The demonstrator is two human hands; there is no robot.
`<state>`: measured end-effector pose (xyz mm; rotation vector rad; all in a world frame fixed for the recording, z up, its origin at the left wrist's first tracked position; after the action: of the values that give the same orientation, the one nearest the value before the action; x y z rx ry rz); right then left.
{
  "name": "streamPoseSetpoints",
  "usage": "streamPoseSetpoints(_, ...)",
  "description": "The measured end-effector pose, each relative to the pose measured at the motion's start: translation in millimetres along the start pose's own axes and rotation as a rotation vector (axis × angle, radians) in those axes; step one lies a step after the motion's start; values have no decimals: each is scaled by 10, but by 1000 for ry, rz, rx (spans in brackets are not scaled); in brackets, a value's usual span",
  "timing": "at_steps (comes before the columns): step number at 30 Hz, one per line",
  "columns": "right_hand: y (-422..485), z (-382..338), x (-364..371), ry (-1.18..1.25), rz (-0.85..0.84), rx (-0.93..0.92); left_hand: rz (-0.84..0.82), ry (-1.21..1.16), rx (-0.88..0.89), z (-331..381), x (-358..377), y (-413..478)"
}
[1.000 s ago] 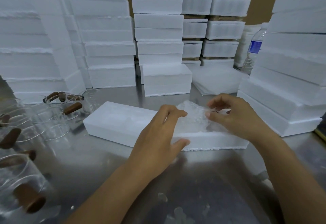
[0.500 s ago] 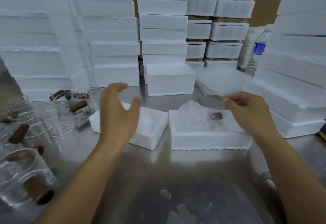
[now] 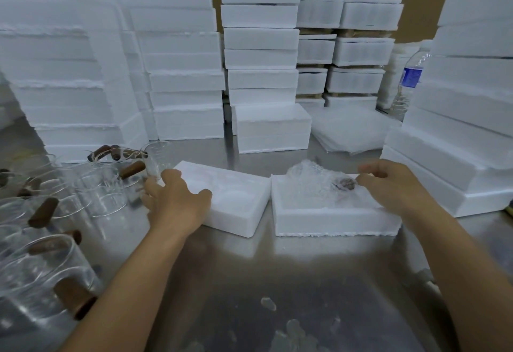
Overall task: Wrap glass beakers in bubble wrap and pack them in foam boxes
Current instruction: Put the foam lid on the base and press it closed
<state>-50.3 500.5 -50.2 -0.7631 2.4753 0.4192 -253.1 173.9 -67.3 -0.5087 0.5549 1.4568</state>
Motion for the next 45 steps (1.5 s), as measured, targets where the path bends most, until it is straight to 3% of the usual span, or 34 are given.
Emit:
streamPoseSetpoints(7,-15,18,24,89,-21,42,251,-350,60,73,-309,-6)
streamPoseSetpoints(13,-33,0,44,165,-7,64,284,-728,188,171,-466,-62)
streamPoseSetpoints(18,-68,-42,101,206,-5,69,347,-819,345,318,-668,-204)
streamPoseSetpoints(24,-177,-132,284,240,2,44,291,-979,346,372,-694,-240)
streamPoseSetpoints(27,-243,-188,411,294,-28,20,313,-942,442,494,-763,-362)
streamPoseSetpoints(32,-357,-358,608,379,-180,-47,346,-808,752,783,-834,-719)
streamPoseSetpoints(39,-443,-633,342,421,19,-265,147,-233,1181,1209,-171,-1199)
streamPoseSetpoints(41,-468,-641,335,508,25,-236,187,-109,1294,1307,-37,-1371)
streamPoseSetpoints(45,-435,-572,465,610,-123,-82,275,33,1533,1390,97,-1656)
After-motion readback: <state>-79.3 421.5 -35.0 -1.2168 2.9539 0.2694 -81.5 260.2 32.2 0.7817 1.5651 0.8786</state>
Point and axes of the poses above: each hand's wrist, its own y-axis towards the middle knuckle, its own x-axis out of the palm, z = x × y, the point moved 10 cm from there along y, towards the middle knuckle, and after that the axes turned 3 degrees about -x, right-handed, at the moved point
